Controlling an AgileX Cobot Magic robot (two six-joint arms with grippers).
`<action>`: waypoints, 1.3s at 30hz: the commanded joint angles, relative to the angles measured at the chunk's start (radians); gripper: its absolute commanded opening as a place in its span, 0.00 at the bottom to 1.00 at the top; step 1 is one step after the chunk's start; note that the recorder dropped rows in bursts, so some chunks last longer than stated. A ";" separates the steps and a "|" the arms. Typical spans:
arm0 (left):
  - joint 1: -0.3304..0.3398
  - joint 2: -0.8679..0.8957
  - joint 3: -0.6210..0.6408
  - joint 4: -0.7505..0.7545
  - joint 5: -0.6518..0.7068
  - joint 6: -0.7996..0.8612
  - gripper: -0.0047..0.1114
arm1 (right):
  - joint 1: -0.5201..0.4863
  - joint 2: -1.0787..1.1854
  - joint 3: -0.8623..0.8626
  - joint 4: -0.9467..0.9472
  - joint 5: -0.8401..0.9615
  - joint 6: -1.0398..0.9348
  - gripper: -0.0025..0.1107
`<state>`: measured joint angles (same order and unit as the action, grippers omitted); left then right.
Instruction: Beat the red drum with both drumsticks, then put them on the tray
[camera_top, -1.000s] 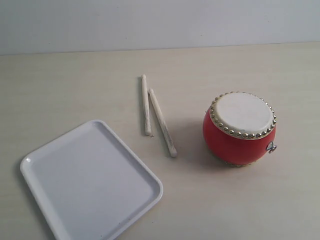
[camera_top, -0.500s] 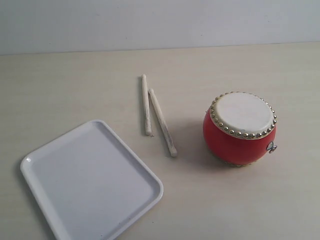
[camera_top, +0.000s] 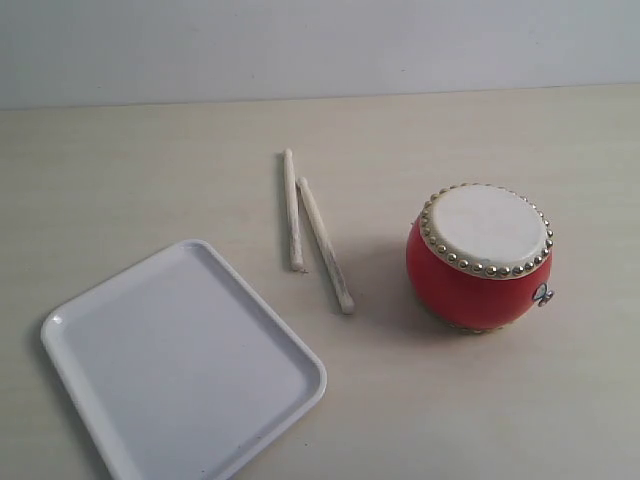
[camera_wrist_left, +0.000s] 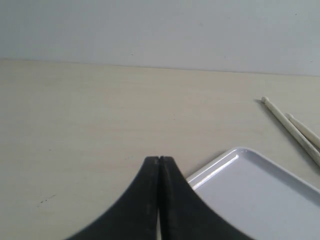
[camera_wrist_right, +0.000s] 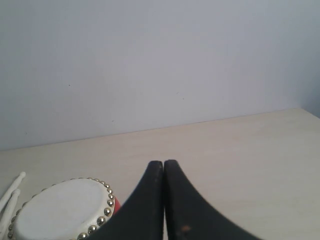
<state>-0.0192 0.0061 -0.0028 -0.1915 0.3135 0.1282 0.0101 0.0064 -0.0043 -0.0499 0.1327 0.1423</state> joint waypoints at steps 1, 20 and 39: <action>0.003 -0.006 0.003 0.001 -0.001 0.041 0.04 | -0.004 -0.006 0.004 -0.001 -0.004 -0.007 0.02; 0.003 -0.006 0.003 0.001 -0.001 0.050 0.04 | -0.004 -0.006 0.004 -0.001 -0.004 -0.007 0.02; 0.003 -0.006 0.003 0.004 -0.001 0.069 0.04 | -0.004 -0.006 0.004 -0.001 -0.004 -0.007 0.02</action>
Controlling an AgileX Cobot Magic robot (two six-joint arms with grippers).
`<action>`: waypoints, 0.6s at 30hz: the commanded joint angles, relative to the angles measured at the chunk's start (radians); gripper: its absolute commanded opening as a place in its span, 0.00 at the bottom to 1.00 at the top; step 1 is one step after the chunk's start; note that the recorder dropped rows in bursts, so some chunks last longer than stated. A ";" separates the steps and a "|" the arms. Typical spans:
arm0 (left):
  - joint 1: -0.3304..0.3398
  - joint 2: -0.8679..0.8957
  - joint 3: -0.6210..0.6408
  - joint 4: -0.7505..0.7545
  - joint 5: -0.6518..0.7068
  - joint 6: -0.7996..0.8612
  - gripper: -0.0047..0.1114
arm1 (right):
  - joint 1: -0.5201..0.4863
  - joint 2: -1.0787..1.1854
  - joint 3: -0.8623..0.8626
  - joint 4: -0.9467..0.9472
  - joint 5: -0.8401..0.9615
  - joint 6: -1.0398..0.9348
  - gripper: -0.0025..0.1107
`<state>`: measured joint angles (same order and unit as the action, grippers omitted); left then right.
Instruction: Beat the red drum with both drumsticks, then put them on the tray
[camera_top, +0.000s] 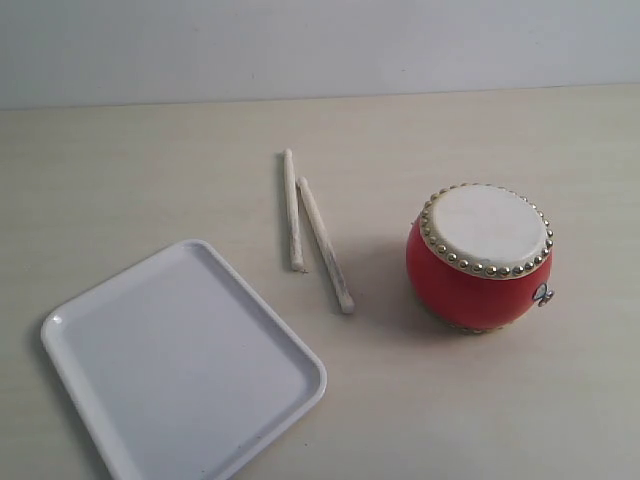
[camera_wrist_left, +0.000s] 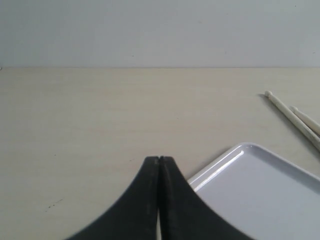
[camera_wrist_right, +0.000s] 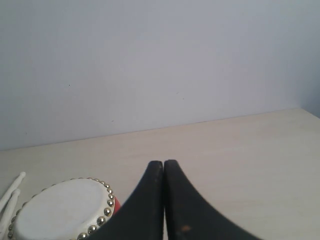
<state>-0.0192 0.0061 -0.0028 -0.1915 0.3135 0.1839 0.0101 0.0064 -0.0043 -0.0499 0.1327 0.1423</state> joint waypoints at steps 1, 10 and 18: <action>0.003 -0.006 0.003 0.004 -0.003 0.025 0.04 | -0.004 -0.006 0.004 -0.001 -0.004 -0.007 0.02; 0.003 -0.006 0.003 0.000 -0.008 0.026 0.04 | -0.004 -0.006 0.004 -0.001 -0.004 -0.007 0.02; 0.003 -0.006 0.003 -0.001 -0.008 0.026 0.04 | -0.004 -0.006 0.004 -0.001 -0.004 -0.007 0.02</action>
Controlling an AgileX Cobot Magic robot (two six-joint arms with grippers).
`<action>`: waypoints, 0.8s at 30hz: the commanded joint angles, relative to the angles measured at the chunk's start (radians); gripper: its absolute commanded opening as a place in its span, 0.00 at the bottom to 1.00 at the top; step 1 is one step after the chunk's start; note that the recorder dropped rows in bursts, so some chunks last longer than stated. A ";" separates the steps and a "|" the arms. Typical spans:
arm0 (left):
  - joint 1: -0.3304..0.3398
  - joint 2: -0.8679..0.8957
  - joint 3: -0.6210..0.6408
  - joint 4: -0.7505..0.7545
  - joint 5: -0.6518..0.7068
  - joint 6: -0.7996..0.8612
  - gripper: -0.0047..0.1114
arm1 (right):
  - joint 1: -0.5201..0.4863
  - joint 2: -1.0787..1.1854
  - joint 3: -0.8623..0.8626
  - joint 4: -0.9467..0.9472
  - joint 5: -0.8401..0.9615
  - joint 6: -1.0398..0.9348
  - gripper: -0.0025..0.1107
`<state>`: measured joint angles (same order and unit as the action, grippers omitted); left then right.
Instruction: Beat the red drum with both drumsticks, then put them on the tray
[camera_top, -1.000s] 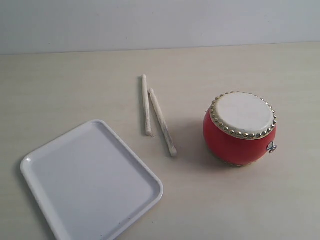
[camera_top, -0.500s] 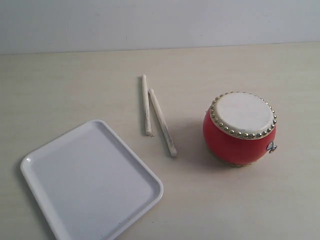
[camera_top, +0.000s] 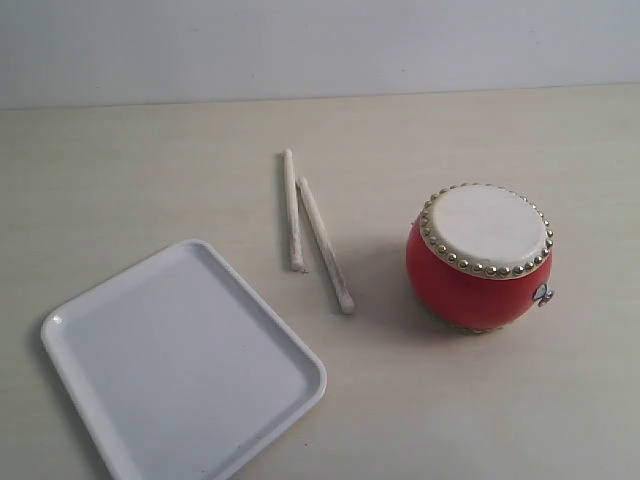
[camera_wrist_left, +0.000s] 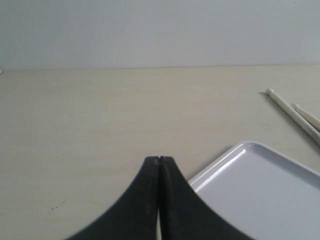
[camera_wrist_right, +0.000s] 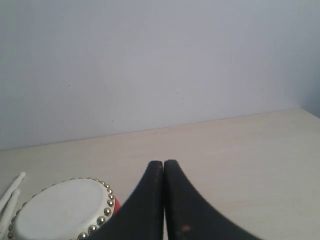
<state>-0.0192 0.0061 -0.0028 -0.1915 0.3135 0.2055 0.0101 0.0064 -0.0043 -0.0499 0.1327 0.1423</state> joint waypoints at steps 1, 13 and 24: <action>0.003 -0.006 0.003 -0.003 -0.008 0.002 0.04 | -0.004 -0.006 0.004 -0.001 -0.004 -0.007 0.02; 0.003 -0.006 0.003 -0.579 -0.268 -0.001 0.04 | -0.004 -0.006 0.004 -0.001 -0.004 -0.007 0.02; 0.003 -0.006 0.003 -0.738 -0.313 -0.052 0.04 | -0.004 -0.006 0.004 -0.001 -0.004 -0.007 0.02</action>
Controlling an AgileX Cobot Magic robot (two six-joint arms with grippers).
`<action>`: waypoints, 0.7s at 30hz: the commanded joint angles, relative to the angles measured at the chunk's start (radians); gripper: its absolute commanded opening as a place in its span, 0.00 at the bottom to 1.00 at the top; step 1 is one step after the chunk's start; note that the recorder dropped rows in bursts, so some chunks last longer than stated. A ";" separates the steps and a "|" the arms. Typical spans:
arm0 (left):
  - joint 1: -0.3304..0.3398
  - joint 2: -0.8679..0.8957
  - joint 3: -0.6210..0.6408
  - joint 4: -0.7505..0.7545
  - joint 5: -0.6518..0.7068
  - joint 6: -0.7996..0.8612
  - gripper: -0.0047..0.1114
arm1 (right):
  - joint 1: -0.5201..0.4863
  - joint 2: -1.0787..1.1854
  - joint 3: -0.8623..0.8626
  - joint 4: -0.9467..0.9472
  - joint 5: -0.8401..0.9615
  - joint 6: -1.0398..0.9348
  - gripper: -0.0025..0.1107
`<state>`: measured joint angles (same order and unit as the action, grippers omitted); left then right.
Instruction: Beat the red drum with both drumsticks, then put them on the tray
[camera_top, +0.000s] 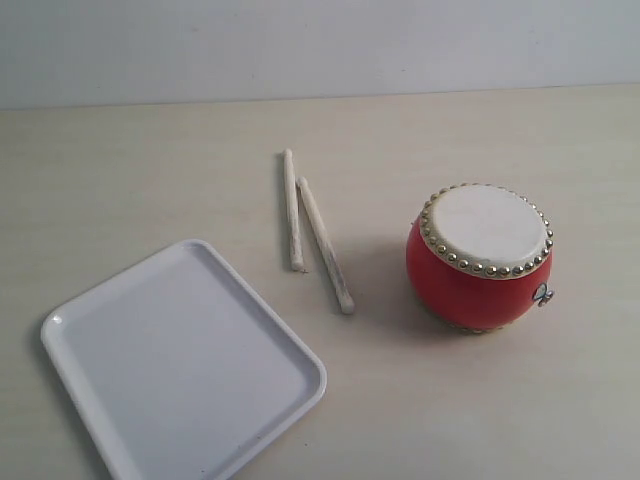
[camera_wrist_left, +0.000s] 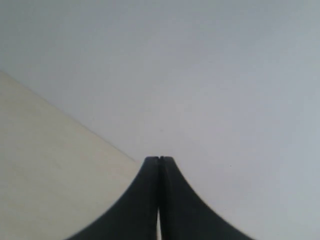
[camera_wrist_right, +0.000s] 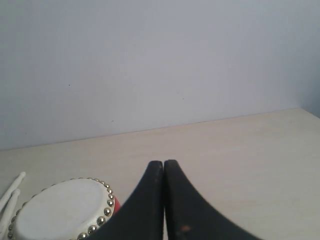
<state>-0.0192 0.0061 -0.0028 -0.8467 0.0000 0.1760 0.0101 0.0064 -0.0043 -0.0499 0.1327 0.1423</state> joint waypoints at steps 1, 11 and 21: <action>0.003 -0.005 0.003 -0.105 0.000 -0.024 0.04 | -0.004 -0.006 0.004 -0.001 -0.004 -0.007 0.02; 0.003 0.255 -0.230 -0.006 0.087 0.048 0.04 | -0.004 -0.006 0.004 -0.001 -0.004 -0.007 0.02; 0.003 0.800 -0.645 0.049 0.366 0.214 0.04 | -0.004 -0.006 0.004 -0.001 -0.004 -0.007 0.02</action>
<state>-0.0192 0.7068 -0.5733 -0.7810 0.3340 0.3636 0.0101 0.0064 -0.0043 -0.0499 0.1327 0.1423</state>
